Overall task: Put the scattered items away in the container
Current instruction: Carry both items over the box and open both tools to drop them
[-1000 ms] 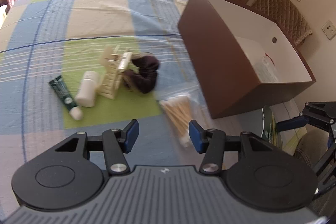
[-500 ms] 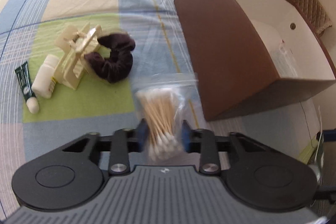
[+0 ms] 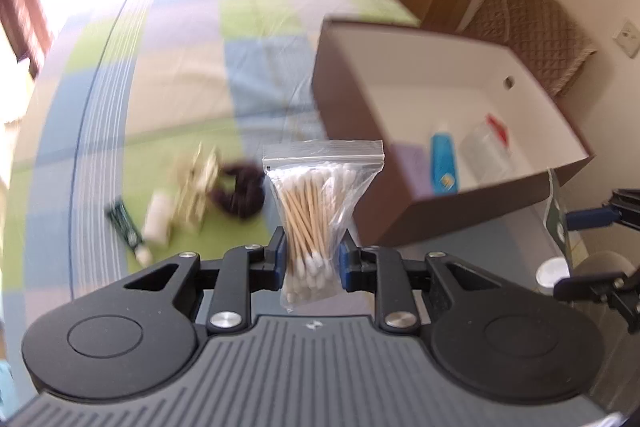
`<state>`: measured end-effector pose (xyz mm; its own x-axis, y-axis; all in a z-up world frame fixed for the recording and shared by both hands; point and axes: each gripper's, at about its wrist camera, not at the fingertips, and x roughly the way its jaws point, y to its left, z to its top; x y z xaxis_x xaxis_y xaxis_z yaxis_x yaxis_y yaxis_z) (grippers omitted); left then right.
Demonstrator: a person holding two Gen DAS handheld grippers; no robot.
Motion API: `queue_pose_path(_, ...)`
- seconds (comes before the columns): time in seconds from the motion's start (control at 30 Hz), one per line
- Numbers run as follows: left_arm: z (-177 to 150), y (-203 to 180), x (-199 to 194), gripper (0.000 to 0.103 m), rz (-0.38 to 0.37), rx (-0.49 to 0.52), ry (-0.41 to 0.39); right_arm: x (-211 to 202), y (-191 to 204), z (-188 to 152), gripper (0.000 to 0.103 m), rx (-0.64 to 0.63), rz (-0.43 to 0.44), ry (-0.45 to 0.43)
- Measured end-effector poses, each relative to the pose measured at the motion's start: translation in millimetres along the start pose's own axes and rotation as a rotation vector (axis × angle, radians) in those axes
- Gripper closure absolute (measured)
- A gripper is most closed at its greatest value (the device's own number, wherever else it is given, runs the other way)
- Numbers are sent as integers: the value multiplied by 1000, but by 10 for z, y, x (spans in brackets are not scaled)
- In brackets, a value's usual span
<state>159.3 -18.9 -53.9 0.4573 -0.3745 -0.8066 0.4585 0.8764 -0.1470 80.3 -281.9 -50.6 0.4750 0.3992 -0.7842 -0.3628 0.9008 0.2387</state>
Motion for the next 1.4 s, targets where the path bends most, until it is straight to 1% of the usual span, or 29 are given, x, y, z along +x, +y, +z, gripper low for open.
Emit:
queue_pose_path(0.13,292,-215,-74,83,-34,67,-38,-264,-200,154,10,11,-33,-85)
queue_pose_path(0.23,497,-403,-7,82,-41,124,-51,-429,-383,281,10,5,-83,-134)
queue_pose_path(0.33,678,-571,132,82,-51,167,-55,-514,-561,396,10,-35,-141,-155)
queue_pose_path(0.4,775,-667,256,82,-48,192,-47,-517,-677,465,10,-76,-178,-150)
queue_pose_path(0.53,888,-824,450,82,-33,244,-33,-400,-900,556,10,-197,-257,-88)
queue_pose_path(0.63,921,-886,576,82,-29,261,-18,-209,-1017,577,10,-292,-284,-13)
queue_pose_path(0.7,931,-916,665,82,-25,265,-6,-77,-1052,568,10,-343,-287,32)
queue_pose_path(0.8,932,-940,820,82,-22,259,22,112,-1083,526,10,-367,-261,77)
queue_pose_path(0.93,909,-983,976,82,-27,259,49,292,-1200,494,10,-299,-235,119)
queue_pose_path(1.23,906,-1022,1117,82,-42,262,64,517,-1357,419,10,-178,-299,226)
queue_pose_path(1.4,918,-1036,1153,82,-45,270,68,527,-1467,397,10,-136,-294,242)
